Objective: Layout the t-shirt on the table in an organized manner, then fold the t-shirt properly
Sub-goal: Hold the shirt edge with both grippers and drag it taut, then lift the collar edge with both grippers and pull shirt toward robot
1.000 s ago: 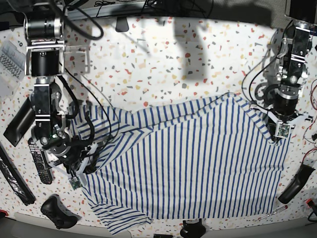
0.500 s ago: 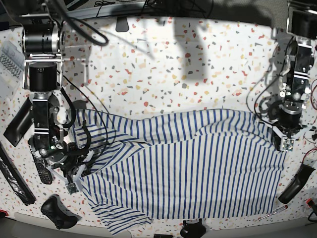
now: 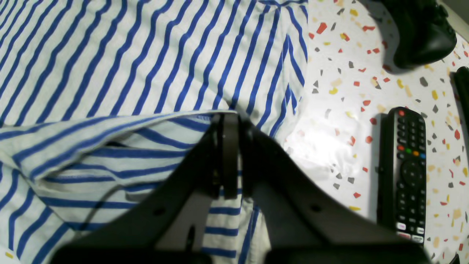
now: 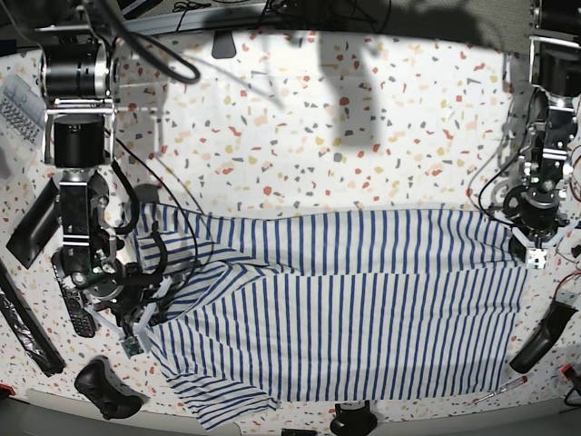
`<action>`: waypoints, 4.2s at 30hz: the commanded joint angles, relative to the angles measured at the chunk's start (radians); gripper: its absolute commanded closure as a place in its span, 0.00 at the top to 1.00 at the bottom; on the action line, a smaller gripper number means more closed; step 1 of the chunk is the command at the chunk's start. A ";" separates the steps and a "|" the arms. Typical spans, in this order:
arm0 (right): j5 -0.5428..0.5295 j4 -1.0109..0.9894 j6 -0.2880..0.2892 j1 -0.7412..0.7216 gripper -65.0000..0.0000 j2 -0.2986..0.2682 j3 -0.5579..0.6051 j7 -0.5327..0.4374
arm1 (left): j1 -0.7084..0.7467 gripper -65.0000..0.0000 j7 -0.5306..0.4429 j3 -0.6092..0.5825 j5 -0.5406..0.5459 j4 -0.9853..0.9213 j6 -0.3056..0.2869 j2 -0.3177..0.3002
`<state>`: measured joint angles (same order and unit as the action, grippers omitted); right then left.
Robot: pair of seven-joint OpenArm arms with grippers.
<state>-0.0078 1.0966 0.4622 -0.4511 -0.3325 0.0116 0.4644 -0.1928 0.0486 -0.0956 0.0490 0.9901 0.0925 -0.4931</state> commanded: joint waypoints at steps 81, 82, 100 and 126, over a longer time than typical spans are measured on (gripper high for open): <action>-0.082 0.018 -0.095 -0.034 0.48 -0.008 -0.005 -0.194 | -0.226 0.27 -0.188 0.009 -0.006 -0.245 -0.330 -0.018; -0.082 0.018 -0.095 -0.034 0.48 -0.008 -0.005 -0.194 | -0.228 0.30 -0.211 0.009 -0.006 -0.245 -0.308 -0.017; -0.220 0.018 -0.082 0.009 0.48 -0.008 -0.005 0.053 | -0.168 0.33 0.243 0.009 0.291 0.091 -0.299 -0.022; -0.227 0.097 -0.073 0.322 0.48 -0.009 -0.005 0.069 | 0.003 0.32 0.396 0.011 0.301 0.067 -0.303 0.041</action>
<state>-0.2363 1.1866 0.3855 -0.1223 -0.3302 0.0105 0.5072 -0.1814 0.4091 -0.0887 0.3595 1.0538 -0.2111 -0.4408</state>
